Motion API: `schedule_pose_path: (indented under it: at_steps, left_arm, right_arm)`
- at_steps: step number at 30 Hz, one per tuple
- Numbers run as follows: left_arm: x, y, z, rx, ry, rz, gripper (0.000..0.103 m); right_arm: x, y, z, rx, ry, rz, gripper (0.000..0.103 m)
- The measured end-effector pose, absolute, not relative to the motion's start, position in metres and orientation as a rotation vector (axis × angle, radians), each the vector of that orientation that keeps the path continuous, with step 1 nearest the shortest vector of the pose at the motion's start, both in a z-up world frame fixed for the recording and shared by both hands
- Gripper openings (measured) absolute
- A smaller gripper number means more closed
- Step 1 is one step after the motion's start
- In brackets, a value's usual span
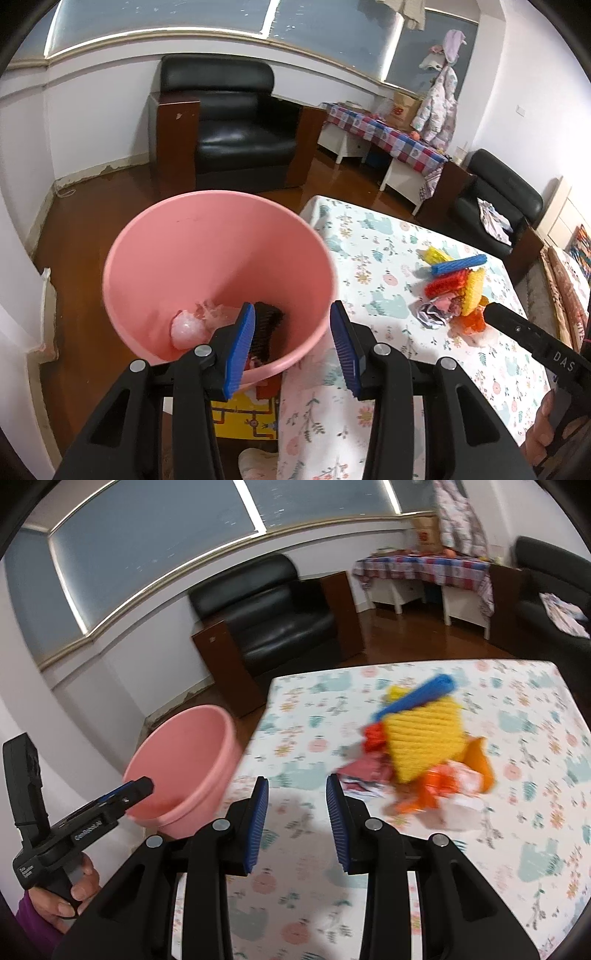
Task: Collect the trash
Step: 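Move both open tools back toward the remaining trash, then grasp the yellow foam net with the left tool while the right tool grasps the white wrapper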
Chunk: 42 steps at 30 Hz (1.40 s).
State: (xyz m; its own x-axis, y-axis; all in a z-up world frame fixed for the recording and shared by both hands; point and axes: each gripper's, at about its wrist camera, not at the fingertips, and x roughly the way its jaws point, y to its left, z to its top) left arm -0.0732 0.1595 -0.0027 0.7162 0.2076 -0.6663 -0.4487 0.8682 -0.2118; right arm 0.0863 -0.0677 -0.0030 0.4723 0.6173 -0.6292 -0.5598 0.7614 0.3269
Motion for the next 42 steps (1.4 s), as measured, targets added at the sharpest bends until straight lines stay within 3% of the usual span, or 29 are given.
schedule_pose_path:
  at_steps: [23,29,42]
  left_arm:
    - [-0.031,0.104,0.002,-0.276,0.709,0.224,0.042]
    - [-0.016,0.086,0.002,-0.247,0.727,0.175,0.042]
    - [0.024,0.046,0.013,-0.212,0.734,0.002,0.042]
  right_arm:
    - [0.111,-0.155,-0.029,0.152,0.821,0.537,0.034]
    - [0.117,-0.157,-0.034,0.153,0.829,0.546,0.046]
    - [0.143,-0.14,-0.054,0.125,0.868,0.575,0.047]
